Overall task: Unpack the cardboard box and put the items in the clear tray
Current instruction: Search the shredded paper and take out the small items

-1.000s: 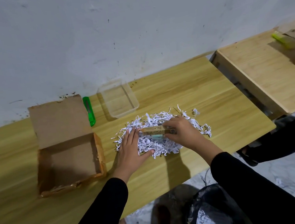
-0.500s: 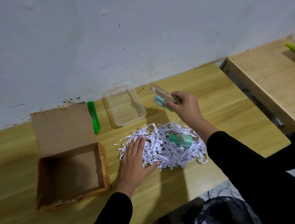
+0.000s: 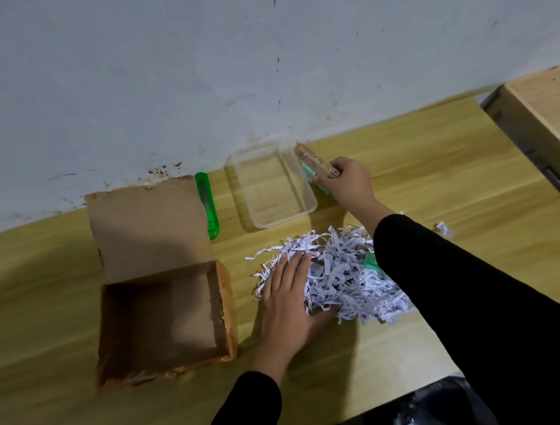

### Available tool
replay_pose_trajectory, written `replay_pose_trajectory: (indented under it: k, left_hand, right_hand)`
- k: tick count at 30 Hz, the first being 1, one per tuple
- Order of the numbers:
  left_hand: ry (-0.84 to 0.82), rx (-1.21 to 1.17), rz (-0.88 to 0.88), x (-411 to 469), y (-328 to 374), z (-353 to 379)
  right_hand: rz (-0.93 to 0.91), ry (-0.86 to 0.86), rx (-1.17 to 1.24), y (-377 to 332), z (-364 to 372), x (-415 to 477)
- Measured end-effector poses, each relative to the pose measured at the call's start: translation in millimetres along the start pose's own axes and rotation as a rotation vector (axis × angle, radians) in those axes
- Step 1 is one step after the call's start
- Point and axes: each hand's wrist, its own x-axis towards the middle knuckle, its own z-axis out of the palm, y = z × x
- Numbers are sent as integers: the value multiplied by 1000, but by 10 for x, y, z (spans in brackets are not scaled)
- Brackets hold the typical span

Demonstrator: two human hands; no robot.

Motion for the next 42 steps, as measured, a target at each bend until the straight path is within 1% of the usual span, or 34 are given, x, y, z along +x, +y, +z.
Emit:
replay_pose_trajectory:
  k: [3,5,8,10,11,13,16,19,22,24,29,33,37,42]
  left_hand:
    - [19,-69,-10,16,69,-57]
    - [86,-111,-3,23,137,-103]
    - [173,-243,21,65,235,-101]
    - [166,-313,72,125,341,-61]
    - [137,-321,99,165,387,-38]
    - [27,-262,156,229,493,19]
    - [-79,-44,207,309,510,121]
    - [-145,113,186,338,425,158]
    - [-187,192,146,317,348,128]
    - [-194,212,120,302,335,110]
    - [-178,245,79,243,361,108]
    - [-170,252,64,223,383,122]
    - [-176,238,58,223,384,121]
    - [-174,243,45,194,391,126]
  right_hand:
    - [-37,-46,-32,40,-113,-62]
    - [-42,-22,-12,97,-266,-144]
    - [-97,25,49,242,-515,-390]
    - [-153,21,77,382,-670,-635]
    - [-195,-8,73,454,-716,-768]
    - [-274,-96,41,650,-788,-1020]
    - [-335,-190,-67,933,-837,-1278]
    - [-334,-205,-141,1116,-919,-1363]
    - [-283,-218,-171,1212,-1022,-1398]
    - [-246,-208,-171,1233,-1084,-1434]
    - [-308,-113,-196,1195,-1110,-1433]
    - [-346,-161,-239,1108,-963,-1364]
    - [-238,-196,-239,1105,-907,-1318]
    - [-203,-239,-260,1148,-950,-1341]
